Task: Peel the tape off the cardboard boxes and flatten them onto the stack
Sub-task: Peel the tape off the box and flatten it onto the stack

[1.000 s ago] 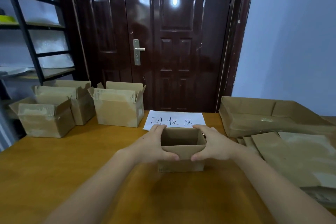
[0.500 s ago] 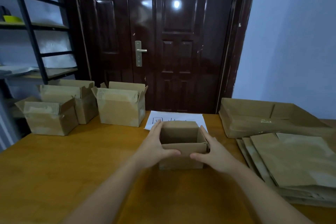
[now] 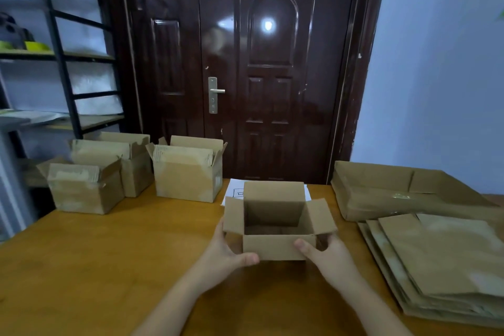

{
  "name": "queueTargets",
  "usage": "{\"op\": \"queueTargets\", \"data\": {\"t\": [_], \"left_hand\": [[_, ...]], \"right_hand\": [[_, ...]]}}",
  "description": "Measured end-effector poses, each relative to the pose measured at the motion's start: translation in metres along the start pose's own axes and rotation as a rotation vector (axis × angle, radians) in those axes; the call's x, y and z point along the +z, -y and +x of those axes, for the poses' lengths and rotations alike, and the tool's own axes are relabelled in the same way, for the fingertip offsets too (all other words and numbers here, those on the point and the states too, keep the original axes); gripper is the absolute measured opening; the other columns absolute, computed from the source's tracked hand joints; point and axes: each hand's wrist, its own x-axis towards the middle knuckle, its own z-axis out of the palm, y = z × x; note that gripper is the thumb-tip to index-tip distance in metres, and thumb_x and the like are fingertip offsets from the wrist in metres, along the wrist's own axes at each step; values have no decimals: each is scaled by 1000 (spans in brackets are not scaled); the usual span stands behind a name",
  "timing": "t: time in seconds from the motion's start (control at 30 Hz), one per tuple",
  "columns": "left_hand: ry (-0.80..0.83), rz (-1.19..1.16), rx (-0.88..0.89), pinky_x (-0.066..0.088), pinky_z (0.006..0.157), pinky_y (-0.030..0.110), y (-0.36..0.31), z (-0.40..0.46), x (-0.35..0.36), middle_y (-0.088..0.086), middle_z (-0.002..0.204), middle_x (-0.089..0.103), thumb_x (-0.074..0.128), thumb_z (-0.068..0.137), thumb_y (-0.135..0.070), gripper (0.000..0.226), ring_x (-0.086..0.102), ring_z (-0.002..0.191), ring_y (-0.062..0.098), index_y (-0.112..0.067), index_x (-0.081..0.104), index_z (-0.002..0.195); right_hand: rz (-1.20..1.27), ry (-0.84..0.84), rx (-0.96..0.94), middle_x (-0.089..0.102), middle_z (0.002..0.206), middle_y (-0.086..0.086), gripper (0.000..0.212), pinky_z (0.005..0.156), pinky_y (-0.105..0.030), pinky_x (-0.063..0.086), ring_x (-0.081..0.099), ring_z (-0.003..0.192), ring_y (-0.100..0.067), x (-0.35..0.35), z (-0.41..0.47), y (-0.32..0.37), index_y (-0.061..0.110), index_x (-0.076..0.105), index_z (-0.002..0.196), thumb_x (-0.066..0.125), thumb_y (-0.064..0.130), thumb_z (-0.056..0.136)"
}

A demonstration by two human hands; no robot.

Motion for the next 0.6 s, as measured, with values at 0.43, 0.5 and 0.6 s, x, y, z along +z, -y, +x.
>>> {"op": "queueTargets", "data": {"t": [0.43,0.5,0.6], "left_hand": [[-86,232,92,49,107,29,-9,4,-2,-17,132,49,77,91,-21,55,51,122,3,-44,45,130],[-166,198,78,57,96,34,-19,5,1,-15,130,53,72,96,-28,54,58,115,8,-37,45,141],[-266,116,122,58,80,20,-33,1,5,-20,129,60,68,94,-47,51,62,106,-2,-49,40,137]], "right_hand": [[-33,219,-171,44,137,26,70,88,-7,48,50,123,2,-3,-3,8,54,41,130,85,31,80],[-23,119,-217,42,136,29,66,85,-3,47,48,122,9,-1,-5,14,56,38,134,76,25,89],[77,-34,-250,51,123,42,60,76,3,42,46,113,25,2,-12,26,63,36,130,73,39,90]]}}
